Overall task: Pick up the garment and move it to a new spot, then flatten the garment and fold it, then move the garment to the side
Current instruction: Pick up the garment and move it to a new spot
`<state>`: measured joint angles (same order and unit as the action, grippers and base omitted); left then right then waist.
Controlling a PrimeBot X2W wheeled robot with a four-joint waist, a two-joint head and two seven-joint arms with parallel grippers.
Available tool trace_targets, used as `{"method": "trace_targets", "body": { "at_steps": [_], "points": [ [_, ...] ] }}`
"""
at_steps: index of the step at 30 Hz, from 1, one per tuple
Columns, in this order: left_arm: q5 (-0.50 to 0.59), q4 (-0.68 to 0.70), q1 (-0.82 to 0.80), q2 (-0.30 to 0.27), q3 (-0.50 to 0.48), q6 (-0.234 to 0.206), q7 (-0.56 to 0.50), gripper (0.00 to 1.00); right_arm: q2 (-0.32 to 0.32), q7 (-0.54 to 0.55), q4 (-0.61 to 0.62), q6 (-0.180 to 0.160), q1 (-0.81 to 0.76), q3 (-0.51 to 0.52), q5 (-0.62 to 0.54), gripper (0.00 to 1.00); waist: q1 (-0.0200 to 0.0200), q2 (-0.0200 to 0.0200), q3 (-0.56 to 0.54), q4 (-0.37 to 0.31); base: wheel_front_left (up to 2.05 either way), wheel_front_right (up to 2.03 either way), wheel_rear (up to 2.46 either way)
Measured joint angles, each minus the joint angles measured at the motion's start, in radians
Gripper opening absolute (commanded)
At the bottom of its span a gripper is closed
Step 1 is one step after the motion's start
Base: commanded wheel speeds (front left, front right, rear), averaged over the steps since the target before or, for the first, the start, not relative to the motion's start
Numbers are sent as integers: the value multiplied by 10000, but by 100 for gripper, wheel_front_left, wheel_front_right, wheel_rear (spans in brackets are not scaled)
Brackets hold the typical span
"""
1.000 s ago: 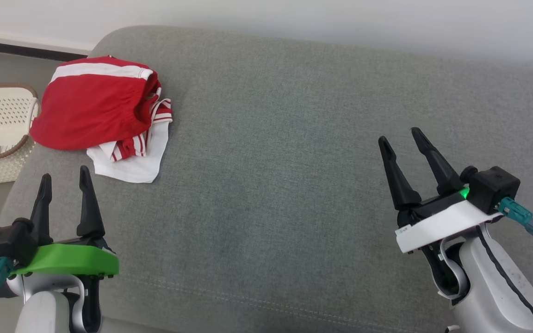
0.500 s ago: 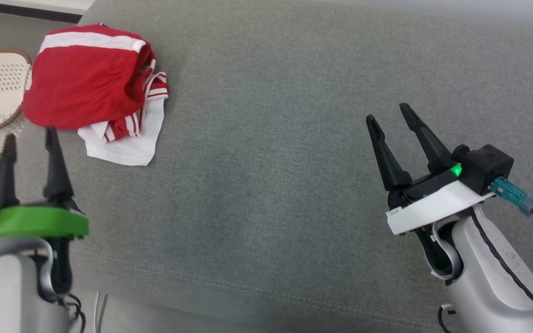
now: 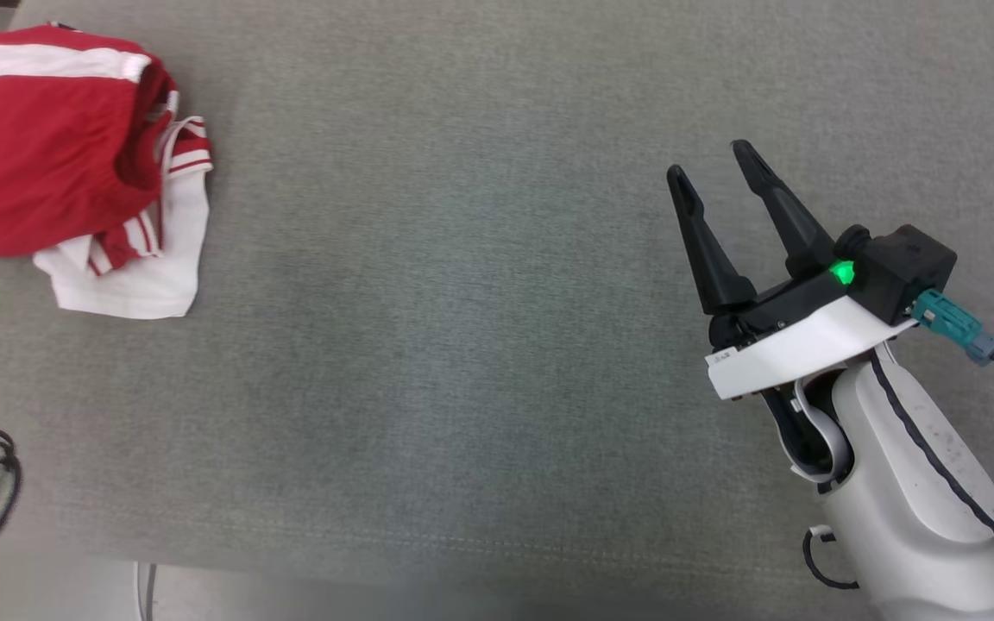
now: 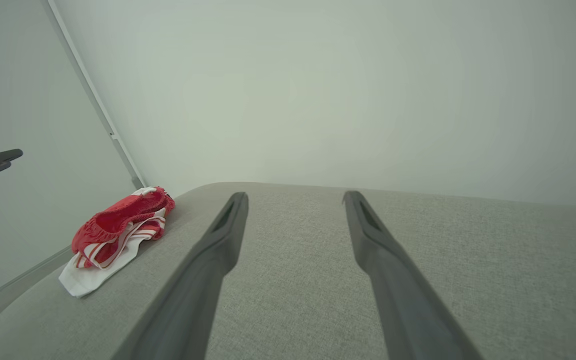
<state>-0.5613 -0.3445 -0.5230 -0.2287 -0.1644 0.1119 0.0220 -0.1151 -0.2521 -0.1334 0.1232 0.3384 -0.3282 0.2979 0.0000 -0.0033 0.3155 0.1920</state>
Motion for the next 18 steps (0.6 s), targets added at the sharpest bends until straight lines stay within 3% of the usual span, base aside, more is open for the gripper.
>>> {"method": "trace_targets", "body": {
  "at_steps": [10,18],
  "points": [
    [-1160,-1555,-1557,-1080,-464,29,-2071,100,44,-25,86,0,503,23,-13,100,0,0,844,-963,0,0,0],
    [-997,-2387,-1896,-1494,353,111,-3359,100,104,-25,84,0,656,25,-13,100,0,0,1304,-1558,0,0,0]
  ]
}}
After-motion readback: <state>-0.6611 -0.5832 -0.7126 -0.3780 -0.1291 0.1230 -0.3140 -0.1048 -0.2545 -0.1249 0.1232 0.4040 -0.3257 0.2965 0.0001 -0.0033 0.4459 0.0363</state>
